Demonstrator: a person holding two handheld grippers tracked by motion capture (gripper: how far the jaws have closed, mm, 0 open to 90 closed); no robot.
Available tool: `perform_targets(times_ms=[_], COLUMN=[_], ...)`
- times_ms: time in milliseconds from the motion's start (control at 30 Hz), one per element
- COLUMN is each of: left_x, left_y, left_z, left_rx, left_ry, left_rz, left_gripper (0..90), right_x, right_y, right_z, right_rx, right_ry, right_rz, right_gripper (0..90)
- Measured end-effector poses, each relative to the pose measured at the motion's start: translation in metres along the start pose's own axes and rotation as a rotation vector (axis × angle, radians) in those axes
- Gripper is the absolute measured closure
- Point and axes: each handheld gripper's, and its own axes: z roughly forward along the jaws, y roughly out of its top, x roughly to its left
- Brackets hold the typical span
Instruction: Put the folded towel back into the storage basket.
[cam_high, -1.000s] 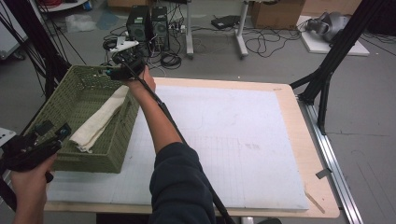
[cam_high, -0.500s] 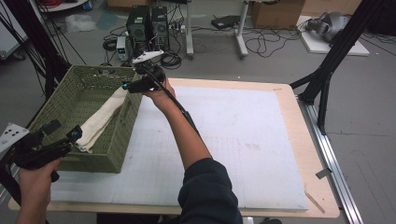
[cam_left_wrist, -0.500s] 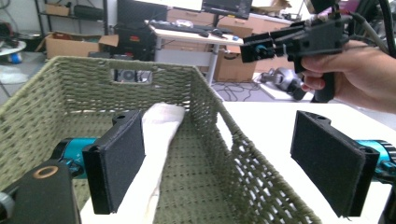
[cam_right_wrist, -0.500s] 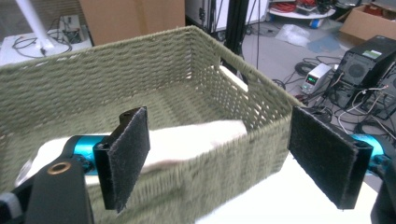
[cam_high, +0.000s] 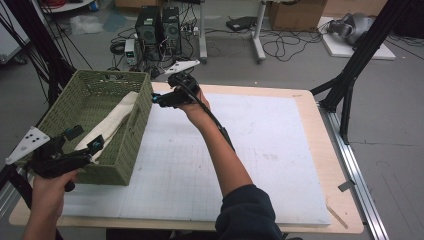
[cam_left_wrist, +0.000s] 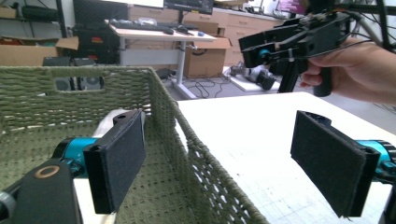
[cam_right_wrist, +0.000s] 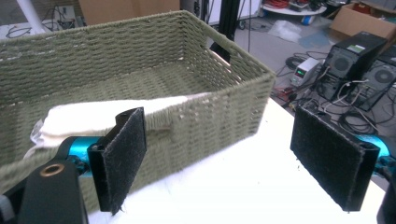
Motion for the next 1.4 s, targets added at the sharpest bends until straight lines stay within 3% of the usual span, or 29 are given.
perform_targets(times_ms=[467, 800, 933, 1400], left_x=[-0.015, -0.04, -0.05, -0.077], left_y=[0.004, 0.008, 0.009, 0.005], left_z=[0.016, 0.04, 0.051, 0.088], left_rx=[0.001, 0.01, 0.017, 0.055], left_ry=[-0.082, -0.178, -0.211, -0.315], left_rz=[0.018, 0.041, 0.059, 0.08], left_gripper=[18.4, 18.3, 18.3, 18.5], right_x=[-0.021, -0.028, -0.032, -0.041], right_y=[-0.035, -0.074, -0.086, -0.133], right_z=[-0.078, -0.132, -0.152, -0.21], right_rx=[-0.027, -0.024, -0.035, -0.055], right_ry=[-0.081, -0.173, -0.182, -0.285], right_rz=[0.023, 0.015, 0.035, 0.114], right_gripper=[17.4, 16.2, 16.3, 16.3])
